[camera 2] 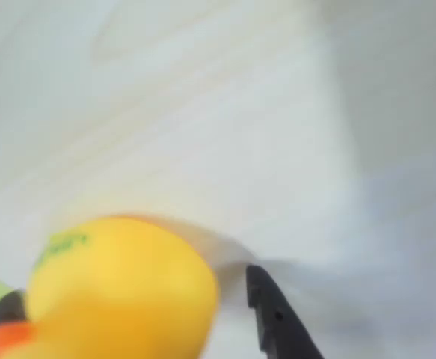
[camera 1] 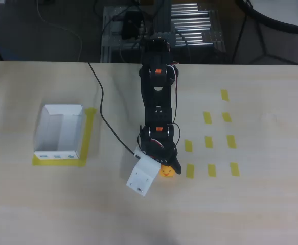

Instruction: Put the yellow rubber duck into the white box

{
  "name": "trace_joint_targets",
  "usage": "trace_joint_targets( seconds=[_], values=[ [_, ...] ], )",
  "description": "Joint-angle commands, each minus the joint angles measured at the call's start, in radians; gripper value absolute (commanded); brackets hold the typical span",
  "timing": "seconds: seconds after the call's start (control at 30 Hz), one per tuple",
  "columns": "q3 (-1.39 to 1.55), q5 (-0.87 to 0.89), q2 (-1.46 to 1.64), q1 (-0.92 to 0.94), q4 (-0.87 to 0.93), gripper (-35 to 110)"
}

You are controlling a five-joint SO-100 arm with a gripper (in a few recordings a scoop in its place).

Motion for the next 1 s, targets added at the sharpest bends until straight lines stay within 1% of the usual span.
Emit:
trace_joint_targets(
  seconds=[0.0,0.07,0.2,0.33,0.43,0.57,0.67,0.73,0.83,0.9,0.97],
  values=[
    [-0.146,-0.015,0.011,-0.012,-0.015,23],
    [-0.175,0.031,-0.002,-0.011,-0.028,0],
    [-0.201,0.043,-0.008,-0.009,-0.035,0],
    [-0.222,0.086,0.046,-0.012,0.015,0],
    [-0.173,0.16,0.207,-0.008,0.035,0],
    [-0.043,0.311,0.545,0.037,-0.025,0],
    [0.04,0.402,0.802,0.117,-0.063,0],
    [0.091,0.463,0.969,0.202,-0.086,0],
    [0.235,0.58,1.193,0.388,-0.176,0],
    [0.388,0.603,1.315,0.518,-0.247,0],
    [0.506,0.604,1.37,0.632,-0.284,0]
  ],
)
